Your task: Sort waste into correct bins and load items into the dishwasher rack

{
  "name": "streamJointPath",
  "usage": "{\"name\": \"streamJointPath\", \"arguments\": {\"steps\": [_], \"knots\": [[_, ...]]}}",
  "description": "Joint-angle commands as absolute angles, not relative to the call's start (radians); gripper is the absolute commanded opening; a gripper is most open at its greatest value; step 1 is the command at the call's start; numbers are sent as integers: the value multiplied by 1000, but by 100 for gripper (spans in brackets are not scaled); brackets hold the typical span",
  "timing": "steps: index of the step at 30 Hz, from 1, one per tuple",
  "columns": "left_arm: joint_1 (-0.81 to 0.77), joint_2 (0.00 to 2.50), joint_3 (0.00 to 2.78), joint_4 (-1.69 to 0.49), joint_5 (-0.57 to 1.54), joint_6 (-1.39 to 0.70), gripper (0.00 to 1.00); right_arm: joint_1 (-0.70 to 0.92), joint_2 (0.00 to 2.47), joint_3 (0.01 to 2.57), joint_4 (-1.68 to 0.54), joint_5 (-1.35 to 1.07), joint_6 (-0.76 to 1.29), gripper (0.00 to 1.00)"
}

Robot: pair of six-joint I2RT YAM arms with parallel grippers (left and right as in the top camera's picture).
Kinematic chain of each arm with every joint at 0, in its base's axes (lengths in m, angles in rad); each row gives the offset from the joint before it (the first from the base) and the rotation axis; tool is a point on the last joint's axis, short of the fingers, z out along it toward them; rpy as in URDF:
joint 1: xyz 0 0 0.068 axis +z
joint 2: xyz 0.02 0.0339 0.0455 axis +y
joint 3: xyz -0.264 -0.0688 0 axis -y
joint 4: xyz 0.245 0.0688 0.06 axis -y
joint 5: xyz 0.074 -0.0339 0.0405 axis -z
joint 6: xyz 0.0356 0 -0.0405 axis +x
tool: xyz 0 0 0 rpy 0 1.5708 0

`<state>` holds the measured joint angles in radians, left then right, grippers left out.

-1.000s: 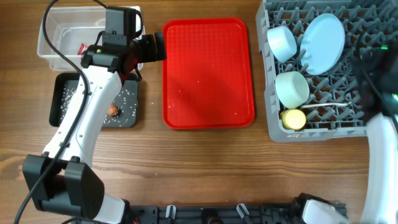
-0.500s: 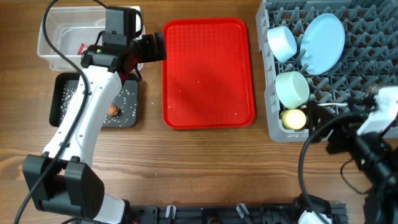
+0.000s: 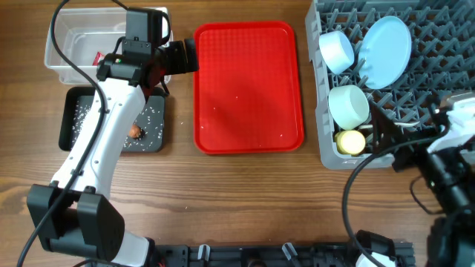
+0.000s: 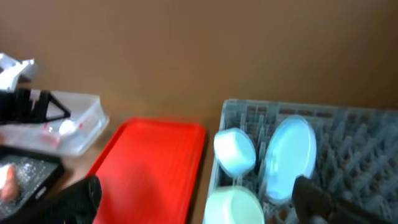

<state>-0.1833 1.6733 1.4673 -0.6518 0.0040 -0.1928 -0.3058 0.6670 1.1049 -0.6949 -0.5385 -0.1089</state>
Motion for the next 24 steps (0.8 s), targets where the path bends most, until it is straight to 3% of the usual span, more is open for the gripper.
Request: {"name": "streamJointPath", "arguments": {"steps": [1, 10, 15, 24], "knots": [[-183, 1665, 1481, -652, -9, -187, 100, -245, 563, 883, -487, -557, -94, 100], [-183, 1665, 1481, -652, -9, -187, 100, -76, 363, 334, 43, -429, -94, 100], [-183, 1665, 1481, -652, -9, -187, 100, 27, 328, 197, 169, -272, -94, 100], [-183, 1665, 1481, -652, -9, -187, 100, 111, 179, 83, 170, -59, -106, 100]]}}
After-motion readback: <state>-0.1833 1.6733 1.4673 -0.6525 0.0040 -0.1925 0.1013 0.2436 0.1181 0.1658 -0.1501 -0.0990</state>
